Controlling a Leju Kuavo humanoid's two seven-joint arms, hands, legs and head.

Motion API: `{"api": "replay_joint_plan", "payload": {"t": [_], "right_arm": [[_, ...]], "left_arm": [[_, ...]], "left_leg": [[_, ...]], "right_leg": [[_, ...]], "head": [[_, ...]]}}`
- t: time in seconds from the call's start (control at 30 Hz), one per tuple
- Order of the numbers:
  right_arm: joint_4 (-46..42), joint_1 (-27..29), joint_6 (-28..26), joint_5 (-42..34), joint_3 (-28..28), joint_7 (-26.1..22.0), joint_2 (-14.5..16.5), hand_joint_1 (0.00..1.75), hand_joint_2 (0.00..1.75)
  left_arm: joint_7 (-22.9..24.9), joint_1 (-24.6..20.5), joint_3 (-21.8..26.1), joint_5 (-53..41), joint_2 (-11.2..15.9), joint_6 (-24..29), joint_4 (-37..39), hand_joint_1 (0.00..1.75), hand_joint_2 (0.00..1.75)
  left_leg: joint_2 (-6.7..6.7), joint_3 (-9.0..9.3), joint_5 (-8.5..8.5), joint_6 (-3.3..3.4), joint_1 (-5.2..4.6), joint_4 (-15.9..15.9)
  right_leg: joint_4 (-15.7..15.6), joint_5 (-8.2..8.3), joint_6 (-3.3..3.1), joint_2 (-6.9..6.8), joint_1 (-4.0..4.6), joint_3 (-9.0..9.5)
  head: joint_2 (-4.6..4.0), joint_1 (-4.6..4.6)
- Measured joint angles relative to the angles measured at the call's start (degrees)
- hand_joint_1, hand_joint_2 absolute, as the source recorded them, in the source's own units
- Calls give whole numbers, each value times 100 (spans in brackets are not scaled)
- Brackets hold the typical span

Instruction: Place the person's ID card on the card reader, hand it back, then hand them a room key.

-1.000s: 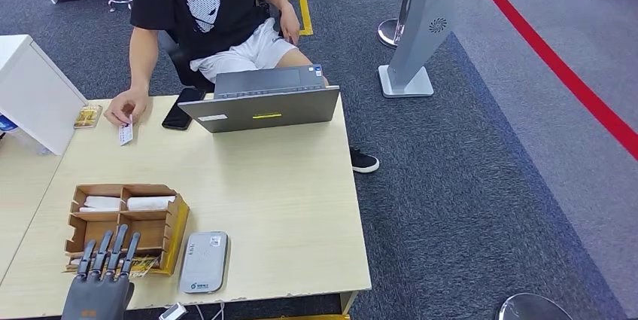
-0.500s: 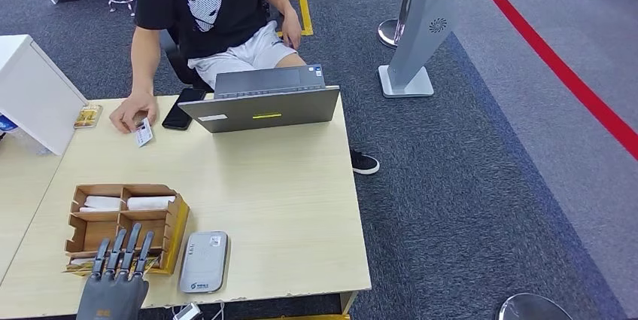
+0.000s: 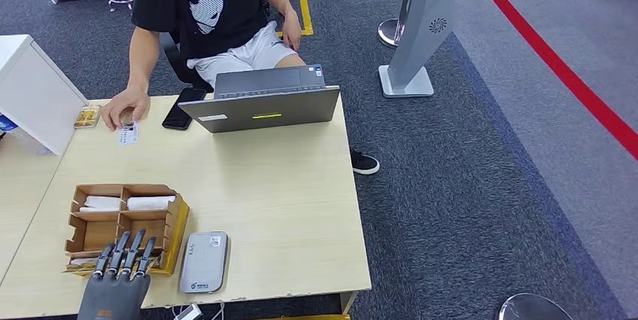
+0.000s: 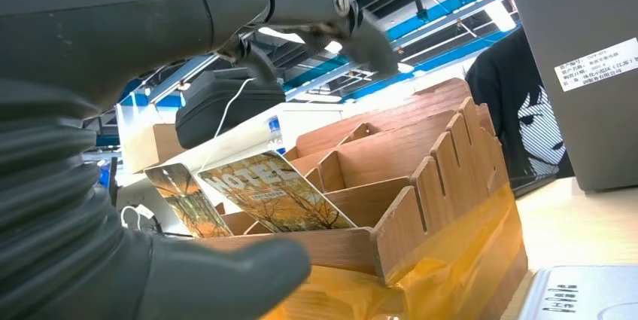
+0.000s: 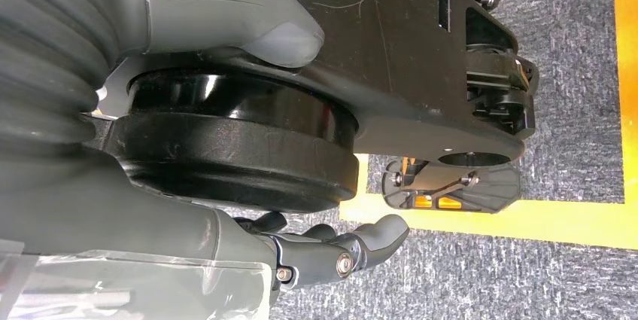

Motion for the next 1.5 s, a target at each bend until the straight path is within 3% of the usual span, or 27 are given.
{"api": "replay_joint_plan", "payload": {"t": [0.6,0.9,1.23,1.5], "right_arm": [[1,0,7,-15,52,-16,0,0,175],[2,-1,82,-44,127,-50,0,0,175],[13,-6,92,-86,210,-66,-2,0,175],[16,-28,127,-42,327,-38,-2,0,175]], "left_arm": [[205,58,-215,-3,193,8,-83,175,175],[190,20,-205,-9,232,11,-762,175,175],[-197,-466,-21,49,325,11,-1614,175,175],[-32,-1337,265,361,686,-178,-1361,175,175]], "left_leg": [[0,1,0,0,0,0],[0,1,1,0,0,0],[-1,2,4,0,1,0],[-2,2,12,-11,4,0]], "right_leg": [[0,0,0,0,0,0],[1,0,0,0,0,0],[3,2,0,0,0,0],[10,8,-8,1,2,0]], "head": [[1,1],[1,1],[1,1],[1,-1]]}}
